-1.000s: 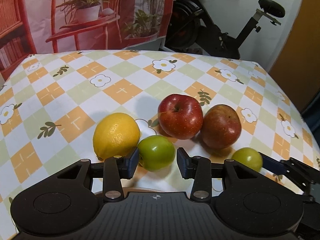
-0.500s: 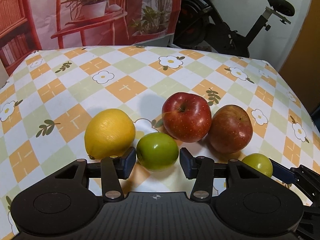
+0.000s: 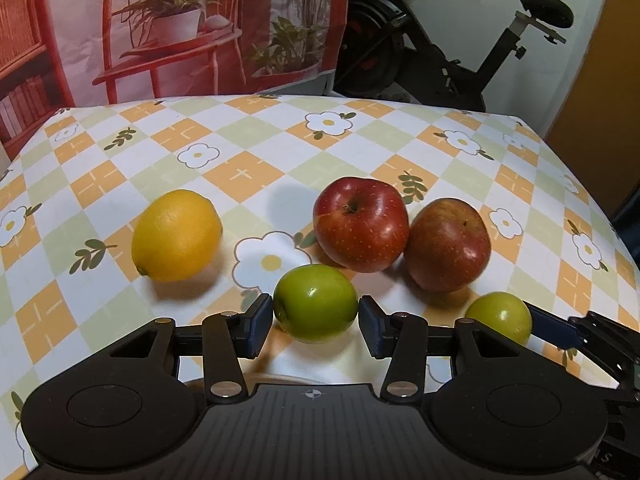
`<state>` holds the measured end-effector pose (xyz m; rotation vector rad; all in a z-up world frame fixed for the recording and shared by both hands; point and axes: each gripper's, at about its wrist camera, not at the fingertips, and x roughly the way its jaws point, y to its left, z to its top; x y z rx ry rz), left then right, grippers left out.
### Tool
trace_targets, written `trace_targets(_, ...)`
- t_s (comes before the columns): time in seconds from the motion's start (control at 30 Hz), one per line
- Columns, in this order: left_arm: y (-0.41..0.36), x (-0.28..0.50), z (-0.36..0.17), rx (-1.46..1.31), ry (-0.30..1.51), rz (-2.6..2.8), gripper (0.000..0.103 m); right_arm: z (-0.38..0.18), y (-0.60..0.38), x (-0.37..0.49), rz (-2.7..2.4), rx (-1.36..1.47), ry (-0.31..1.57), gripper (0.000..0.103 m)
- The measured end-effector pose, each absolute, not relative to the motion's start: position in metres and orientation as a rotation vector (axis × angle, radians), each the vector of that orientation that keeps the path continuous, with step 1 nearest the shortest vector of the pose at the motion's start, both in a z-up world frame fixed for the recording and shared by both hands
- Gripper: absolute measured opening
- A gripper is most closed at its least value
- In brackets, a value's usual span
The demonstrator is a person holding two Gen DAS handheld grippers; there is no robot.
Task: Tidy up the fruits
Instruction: 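Carry both held green apples over the cream plate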
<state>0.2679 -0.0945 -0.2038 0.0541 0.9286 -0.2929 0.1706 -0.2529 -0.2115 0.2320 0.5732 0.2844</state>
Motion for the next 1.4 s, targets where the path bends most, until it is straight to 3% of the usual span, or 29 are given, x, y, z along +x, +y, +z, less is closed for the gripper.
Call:
trace_targets(1.0,-0.068,0.210,-0.172,0.084,0.839,-0.348,0.050,-0.208,-0.241,0.168,0.293,0.168,0.593,0.041)
trace_targets(1.4,-0.050,0.184,-0.152,0.059,0.784,-0.341,0.050,-0.176,-0.204,0.153,0.398,0.083,0.566,0.041)
